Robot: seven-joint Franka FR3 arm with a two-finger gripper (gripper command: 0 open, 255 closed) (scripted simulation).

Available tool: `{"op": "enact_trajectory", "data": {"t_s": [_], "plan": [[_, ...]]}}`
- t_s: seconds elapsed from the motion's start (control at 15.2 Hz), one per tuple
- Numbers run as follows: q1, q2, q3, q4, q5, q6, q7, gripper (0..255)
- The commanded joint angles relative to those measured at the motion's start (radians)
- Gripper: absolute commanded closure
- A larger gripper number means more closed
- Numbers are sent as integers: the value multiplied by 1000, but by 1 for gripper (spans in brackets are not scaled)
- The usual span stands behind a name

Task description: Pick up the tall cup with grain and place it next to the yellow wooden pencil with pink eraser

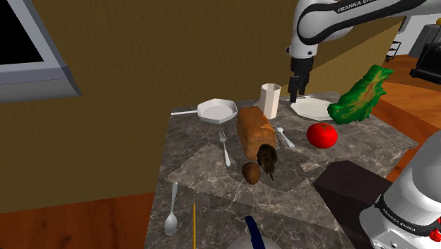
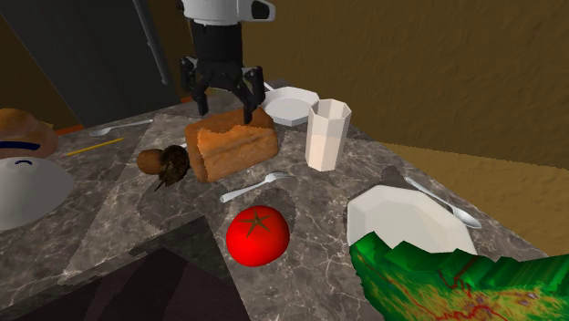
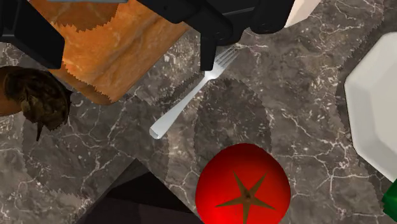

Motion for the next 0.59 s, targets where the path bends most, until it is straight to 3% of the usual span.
{"op": "enact_trajectory", "data": {"t_s": [0.0,0.53], "plan": [[-6,67,-14,40,0,40,-22,0],[-29,345,-52,280,32,127,-100,0]]}}
